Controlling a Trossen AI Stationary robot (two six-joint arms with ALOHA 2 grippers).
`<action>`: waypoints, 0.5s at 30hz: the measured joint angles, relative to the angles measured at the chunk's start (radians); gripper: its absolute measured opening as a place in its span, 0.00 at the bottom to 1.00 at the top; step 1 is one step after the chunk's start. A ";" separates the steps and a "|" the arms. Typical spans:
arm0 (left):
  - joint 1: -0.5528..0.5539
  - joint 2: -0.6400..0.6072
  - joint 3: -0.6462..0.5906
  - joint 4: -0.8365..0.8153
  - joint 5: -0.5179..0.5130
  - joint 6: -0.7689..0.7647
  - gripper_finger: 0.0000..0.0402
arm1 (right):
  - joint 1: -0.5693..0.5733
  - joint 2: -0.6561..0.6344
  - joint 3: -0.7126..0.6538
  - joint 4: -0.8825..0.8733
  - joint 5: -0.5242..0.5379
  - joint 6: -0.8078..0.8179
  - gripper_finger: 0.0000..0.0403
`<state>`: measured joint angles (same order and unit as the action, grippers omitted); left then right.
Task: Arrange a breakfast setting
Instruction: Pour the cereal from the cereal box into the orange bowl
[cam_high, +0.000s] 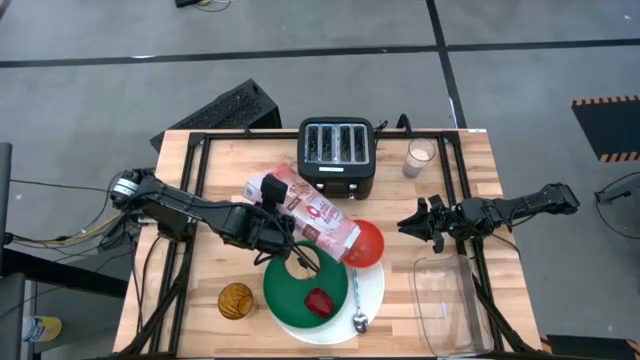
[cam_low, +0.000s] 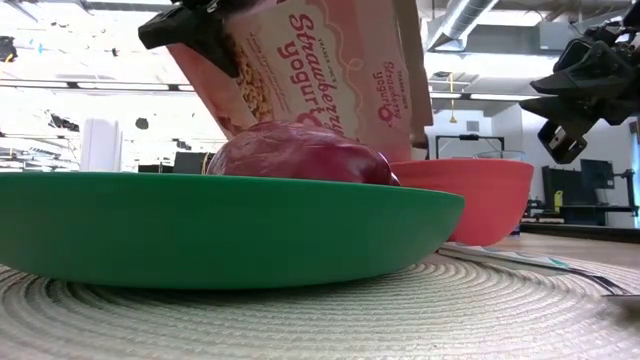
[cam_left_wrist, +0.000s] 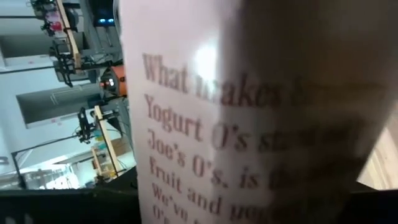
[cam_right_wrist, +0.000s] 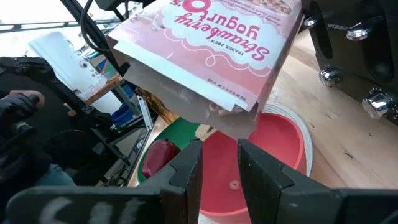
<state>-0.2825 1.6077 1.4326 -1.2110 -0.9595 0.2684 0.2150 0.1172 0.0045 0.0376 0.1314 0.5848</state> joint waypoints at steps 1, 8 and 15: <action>0.000 0.000 0.000 0.002 -0.005 0.000 0.49 | 0.000 0.000 0.000 0.000 0.000 0.000 0.31; 0.000 0.000 0.001 0.057 -0.044 0.061 0.49 | 0.000 0.000 0.000 0.000 0.000 0.000 0.31; 0.000 0.000 0.013 0.061 -0.042 0.068 0.49 | 0.000 0.000 0.000 0.000 0.000 0.000 0.31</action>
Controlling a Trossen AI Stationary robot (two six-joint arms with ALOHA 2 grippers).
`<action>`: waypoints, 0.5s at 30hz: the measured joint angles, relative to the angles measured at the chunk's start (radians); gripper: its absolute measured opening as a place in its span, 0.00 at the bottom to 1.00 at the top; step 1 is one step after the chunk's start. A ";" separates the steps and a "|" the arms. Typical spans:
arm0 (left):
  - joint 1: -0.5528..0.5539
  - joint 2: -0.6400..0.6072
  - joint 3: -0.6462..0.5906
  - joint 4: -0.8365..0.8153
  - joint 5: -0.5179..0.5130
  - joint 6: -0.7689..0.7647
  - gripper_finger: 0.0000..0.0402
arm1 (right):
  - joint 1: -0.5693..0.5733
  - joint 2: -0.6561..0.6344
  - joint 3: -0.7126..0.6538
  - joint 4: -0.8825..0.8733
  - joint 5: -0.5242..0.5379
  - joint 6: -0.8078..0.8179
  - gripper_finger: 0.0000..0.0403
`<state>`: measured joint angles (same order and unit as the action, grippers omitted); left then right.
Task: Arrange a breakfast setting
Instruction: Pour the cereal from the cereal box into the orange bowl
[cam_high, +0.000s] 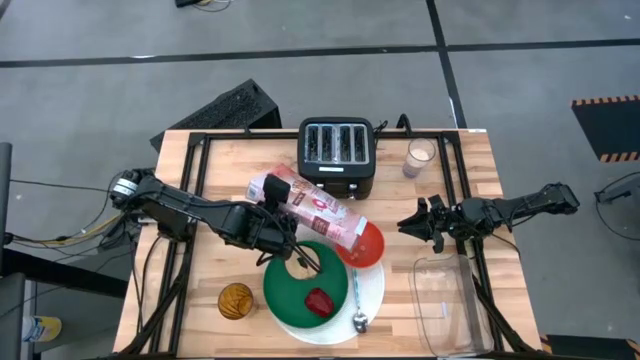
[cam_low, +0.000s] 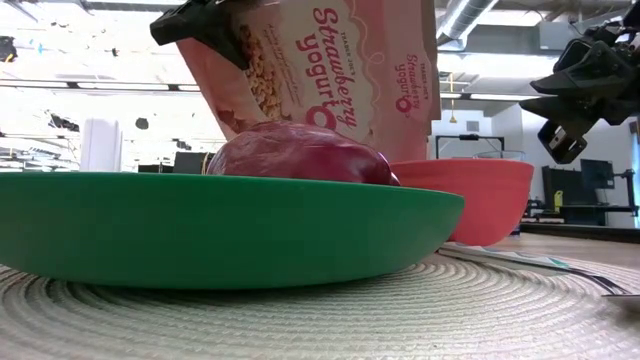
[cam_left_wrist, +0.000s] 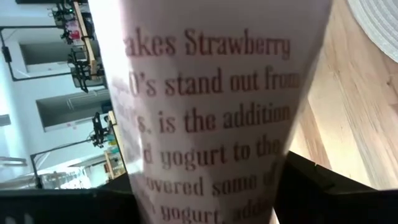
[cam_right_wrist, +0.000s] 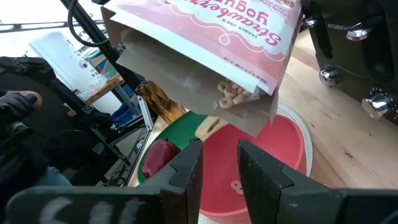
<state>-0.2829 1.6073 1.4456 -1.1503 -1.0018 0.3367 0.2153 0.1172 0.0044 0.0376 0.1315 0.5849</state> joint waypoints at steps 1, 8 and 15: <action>0.000 0.000 0.000 0.000 0.003 0.000 0.49 | 0.000 0.000 0.000 0.000 0.000 0.000 0.31; 0.004 0.000 0.000 0.000 0.048 0.014 0.49 | 0.000 0.000 0.000 0.000 0.000 0.000 0.31; -0.029 0.000 0.000 -0.009 0.066 0.074 0.42 | 0.000 0.000 0.000 0.000 0.000 0.000 0.31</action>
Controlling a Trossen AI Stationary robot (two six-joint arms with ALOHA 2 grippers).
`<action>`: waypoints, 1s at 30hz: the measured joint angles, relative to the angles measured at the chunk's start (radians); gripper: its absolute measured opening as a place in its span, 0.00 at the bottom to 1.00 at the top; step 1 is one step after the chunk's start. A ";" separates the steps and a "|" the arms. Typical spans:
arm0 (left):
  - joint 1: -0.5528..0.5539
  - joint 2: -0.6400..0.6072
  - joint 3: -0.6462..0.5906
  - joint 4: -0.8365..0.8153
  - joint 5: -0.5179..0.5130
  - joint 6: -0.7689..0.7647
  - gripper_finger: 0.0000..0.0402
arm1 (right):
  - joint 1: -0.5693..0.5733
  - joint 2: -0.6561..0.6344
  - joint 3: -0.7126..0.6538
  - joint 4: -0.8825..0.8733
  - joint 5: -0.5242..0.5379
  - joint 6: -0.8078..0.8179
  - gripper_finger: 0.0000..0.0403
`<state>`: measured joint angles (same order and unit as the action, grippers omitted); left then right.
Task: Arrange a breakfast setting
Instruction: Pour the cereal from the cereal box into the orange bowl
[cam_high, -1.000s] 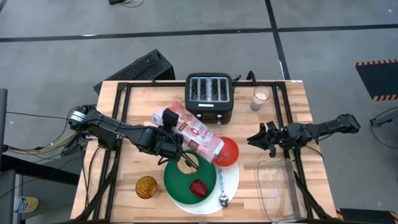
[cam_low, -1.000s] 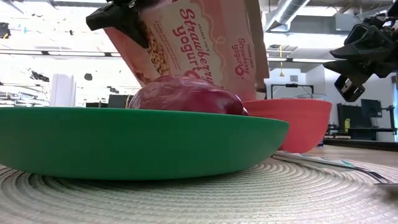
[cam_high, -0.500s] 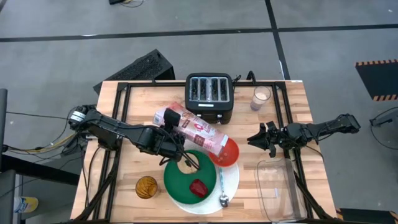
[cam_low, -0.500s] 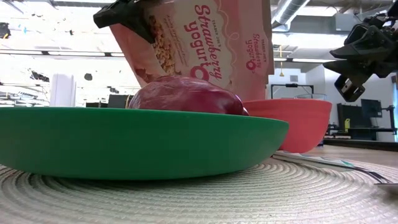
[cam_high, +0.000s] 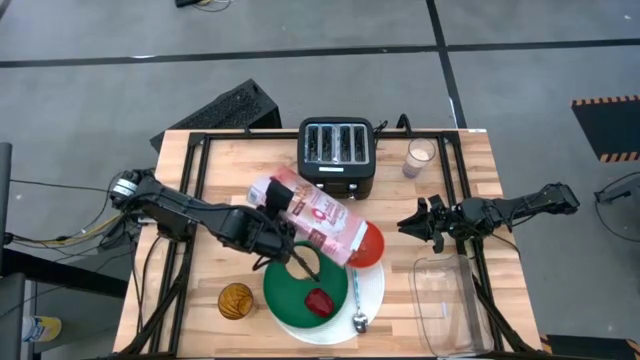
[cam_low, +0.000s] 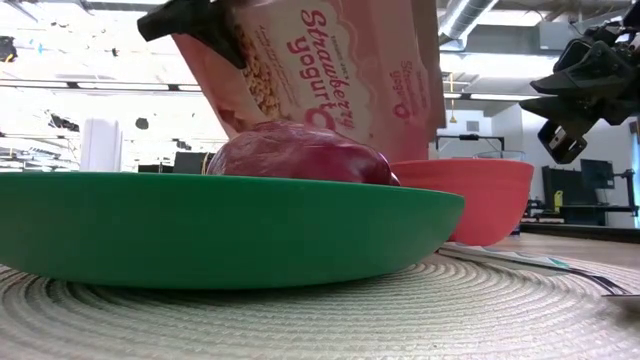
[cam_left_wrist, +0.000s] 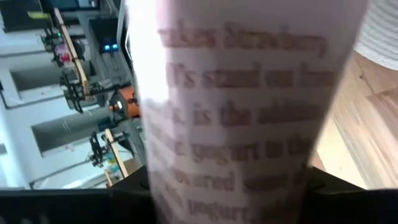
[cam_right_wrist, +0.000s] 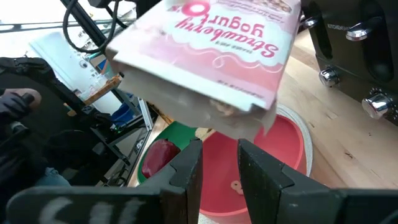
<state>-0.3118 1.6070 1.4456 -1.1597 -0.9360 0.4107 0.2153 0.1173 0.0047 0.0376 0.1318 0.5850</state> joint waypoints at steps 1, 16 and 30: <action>-0.005 0.000 0.000 0.001 -0.001 0.007 0.40 | 0.000 0.000 0.000 0.000 0.000 0.000 0.31; -0.042 0.000 0.000 0.000 -0.010 0.071 0.34 | 0.000 0.000 0.000 0.000 0.000 0.000 0.31; -0.019 0.000 0.000 -0.001 0.023 0.098 0.34 | 0.000 0.000 0.000 0.000 0.000 0.000 0.31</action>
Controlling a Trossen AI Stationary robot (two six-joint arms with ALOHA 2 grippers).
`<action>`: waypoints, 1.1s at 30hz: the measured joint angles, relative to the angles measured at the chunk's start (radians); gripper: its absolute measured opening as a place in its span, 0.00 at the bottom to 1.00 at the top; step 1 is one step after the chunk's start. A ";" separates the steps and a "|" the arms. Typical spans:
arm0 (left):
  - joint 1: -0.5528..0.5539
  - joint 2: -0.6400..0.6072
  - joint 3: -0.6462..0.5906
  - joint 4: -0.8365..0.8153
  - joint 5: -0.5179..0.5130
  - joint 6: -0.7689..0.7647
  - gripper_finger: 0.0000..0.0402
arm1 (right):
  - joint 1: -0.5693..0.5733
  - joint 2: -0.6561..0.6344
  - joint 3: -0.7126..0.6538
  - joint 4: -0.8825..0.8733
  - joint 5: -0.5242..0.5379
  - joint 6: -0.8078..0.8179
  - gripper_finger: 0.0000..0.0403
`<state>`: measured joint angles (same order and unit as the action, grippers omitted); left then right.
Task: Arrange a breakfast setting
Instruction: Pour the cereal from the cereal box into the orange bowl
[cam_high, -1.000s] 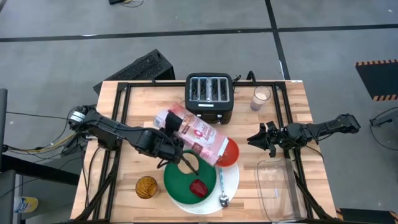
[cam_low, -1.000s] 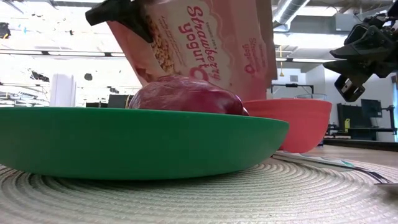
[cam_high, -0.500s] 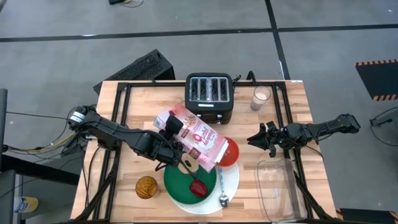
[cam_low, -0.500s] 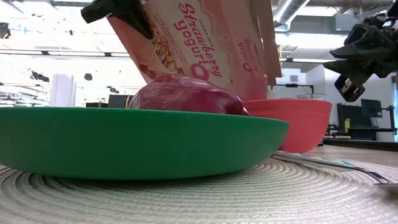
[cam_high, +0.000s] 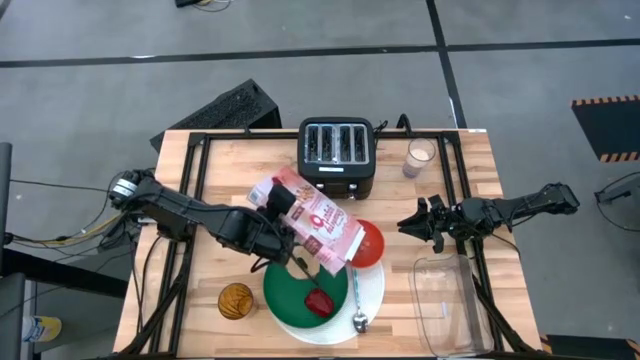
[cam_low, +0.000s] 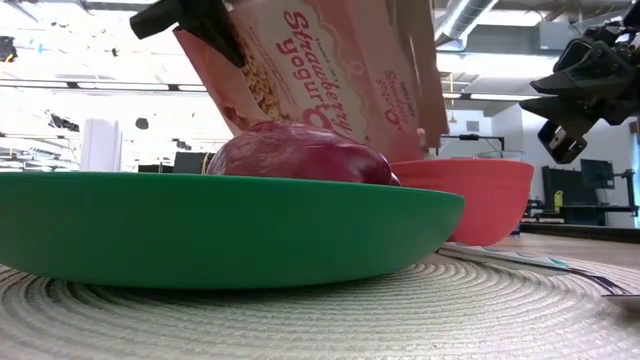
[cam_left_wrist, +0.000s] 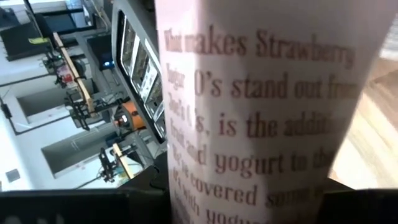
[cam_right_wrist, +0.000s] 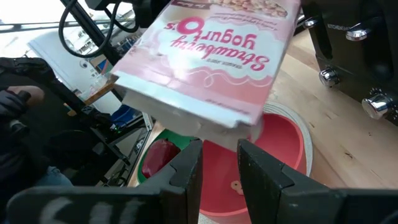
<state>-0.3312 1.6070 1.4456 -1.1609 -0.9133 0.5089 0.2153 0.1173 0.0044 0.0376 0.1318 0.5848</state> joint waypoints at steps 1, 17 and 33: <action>0.004 0.000 0.000 0.000 -0.001 0.005 0.34 | 0.000 0.000 0.000 0.000 0.000 0.000 0.31; 0.014 -0.001 0.108 -0.022 -0.065 0.126 0.34 | 0.000 0.000 0.000 0.000 0.000 0.000 0.31; 0.021 0.062 0.118 -0.010 -0.083 0.231 0.34 | 0.000 0.000 0.000 0.001 -0.001 0.000 0.31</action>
<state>-0.3107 1.6693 1.5639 -1.1713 -0.9965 0.7401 0.2152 0.1171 0.0044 0.0387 0.1312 0.5850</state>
